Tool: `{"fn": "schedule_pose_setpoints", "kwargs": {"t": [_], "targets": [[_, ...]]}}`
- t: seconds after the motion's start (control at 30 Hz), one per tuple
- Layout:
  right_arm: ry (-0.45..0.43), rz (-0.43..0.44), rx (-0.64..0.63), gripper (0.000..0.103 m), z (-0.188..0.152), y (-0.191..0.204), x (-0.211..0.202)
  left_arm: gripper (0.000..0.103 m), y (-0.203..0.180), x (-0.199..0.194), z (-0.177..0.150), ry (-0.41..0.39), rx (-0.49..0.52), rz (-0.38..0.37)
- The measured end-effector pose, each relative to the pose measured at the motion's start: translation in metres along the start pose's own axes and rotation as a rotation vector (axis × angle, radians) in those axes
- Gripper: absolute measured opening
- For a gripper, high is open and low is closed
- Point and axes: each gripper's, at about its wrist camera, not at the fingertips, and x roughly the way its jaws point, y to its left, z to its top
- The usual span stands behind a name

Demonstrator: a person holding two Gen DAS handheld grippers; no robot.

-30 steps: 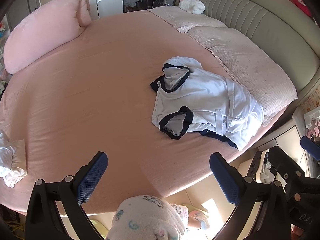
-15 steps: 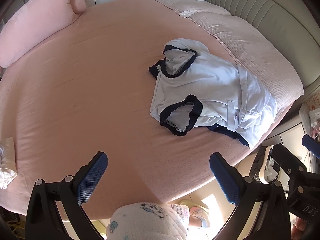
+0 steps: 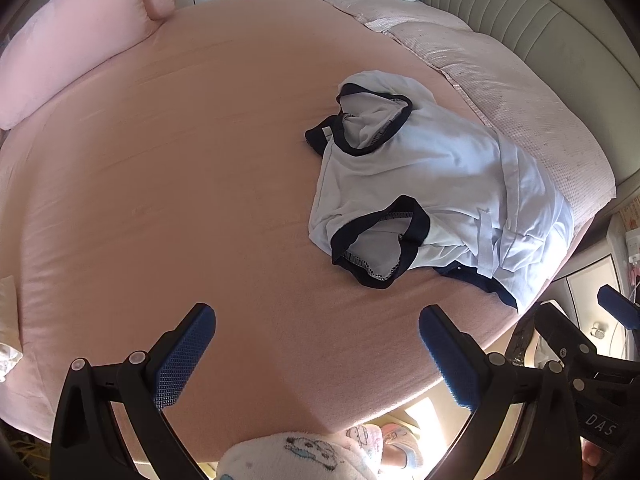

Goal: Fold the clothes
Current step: 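Lower both grippers onto the shirt hem and close them on it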

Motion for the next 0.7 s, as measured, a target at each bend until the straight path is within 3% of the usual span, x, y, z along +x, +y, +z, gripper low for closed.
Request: {"fn": "schedule_pose_setpoints", "kwargs": {"t": [0.7], "targets": [[0.059,-0.022,0.055,0.103,0.008,-0.018,0.045,0.103,-0.018,0.04,0.005,0.013,0.064,-0.004]]}}
